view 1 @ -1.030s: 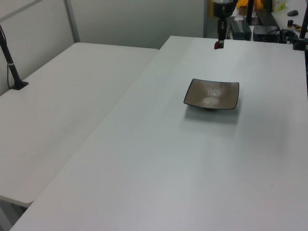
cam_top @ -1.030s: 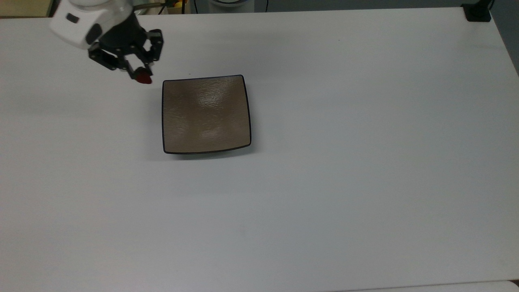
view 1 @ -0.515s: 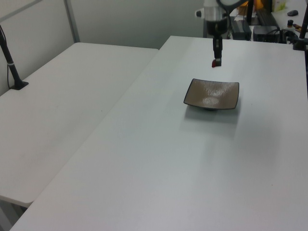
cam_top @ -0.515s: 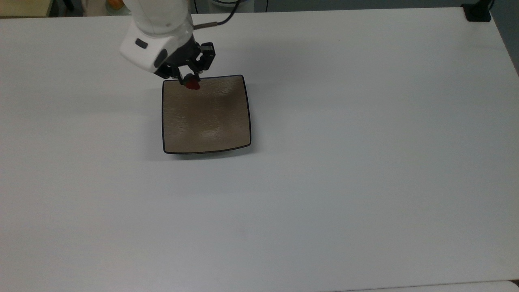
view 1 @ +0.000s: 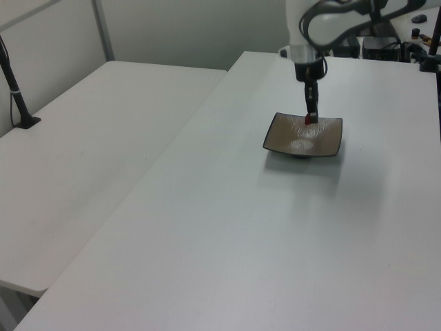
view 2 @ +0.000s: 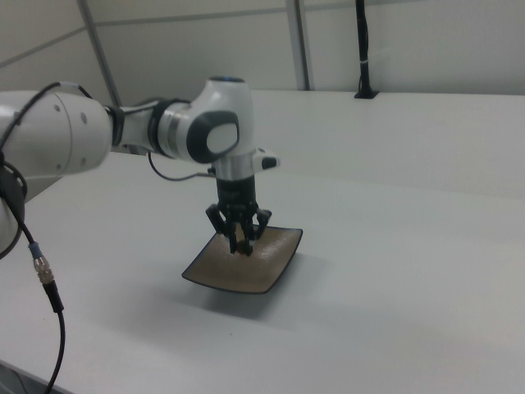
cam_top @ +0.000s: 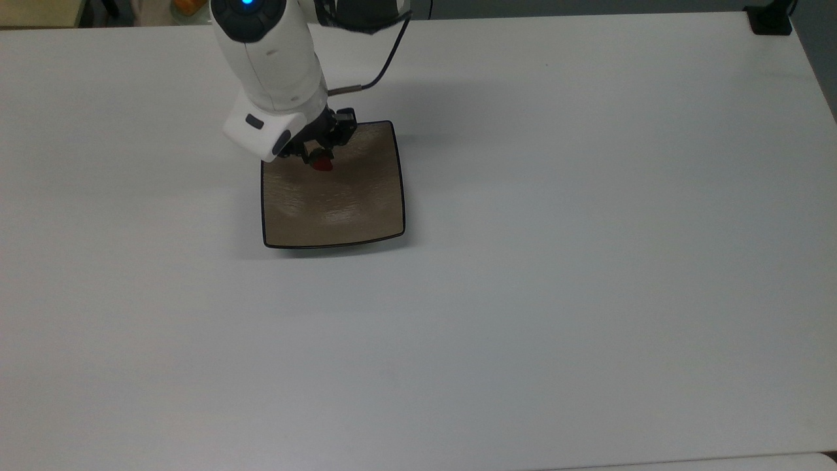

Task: Strawberries on a ceramic plate
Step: 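Lower the strawberry into the plate and open the gripper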

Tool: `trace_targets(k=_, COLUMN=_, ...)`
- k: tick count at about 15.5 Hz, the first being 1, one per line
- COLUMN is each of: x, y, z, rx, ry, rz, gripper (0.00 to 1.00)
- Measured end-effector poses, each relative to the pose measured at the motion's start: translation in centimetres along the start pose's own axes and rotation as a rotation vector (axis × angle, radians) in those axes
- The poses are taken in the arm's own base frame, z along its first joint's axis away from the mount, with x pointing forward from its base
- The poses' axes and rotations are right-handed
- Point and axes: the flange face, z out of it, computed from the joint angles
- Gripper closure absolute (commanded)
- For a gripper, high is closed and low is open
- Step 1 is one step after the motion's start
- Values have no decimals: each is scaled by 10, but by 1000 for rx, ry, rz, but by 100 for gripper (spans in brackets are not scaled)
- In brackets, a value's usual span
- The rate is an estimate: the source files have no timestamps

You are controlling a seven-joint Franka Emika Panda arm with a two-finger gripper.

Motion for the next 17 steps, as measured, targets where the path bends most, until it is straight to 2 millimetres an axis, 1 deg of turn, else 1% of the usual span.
trace_targets(k=2, x=4, y=2, z=19, rx=-4, ry=0, rz=2, gripper=94)
trace_targets(k=4, x=10, y=4, z=34, rx=-13, ry=12, rz=2, gripper=94)
trace_targets(k=5, x=12, y=5, z=38, rx=-16, ry=18, rz=3, gripper=93)
trace_targets(k=6, x=15, y=6, z=42, rx=-22, ry=30, rz=3, gripper=91)
trace_targets(k=8, x=18, y=7, z=50, rx=-28, ry=42, rz=3, gripper=80)
trace_targets(k=9, x=19, y=6, z=53, rx=-27, ry=39, rz=2, gripper=64)
trace_targets(k=10, x=20, y=3, z=56, rx=-26, ry=36, rz=-1, gripper=13)
trace_targets(k=11, x=21, y=1, z=55, rx=-25, ry=38, rz=-2, gripper=0)
trace_targets(k=15, x=23, y=-6, z=54, rx=-22, ry=41, rz=-10, gripper=0)
trace_targets(k=17, x=24, y=-12, z=45, rx=-23, ry=56, rz=-21, gripper=0)
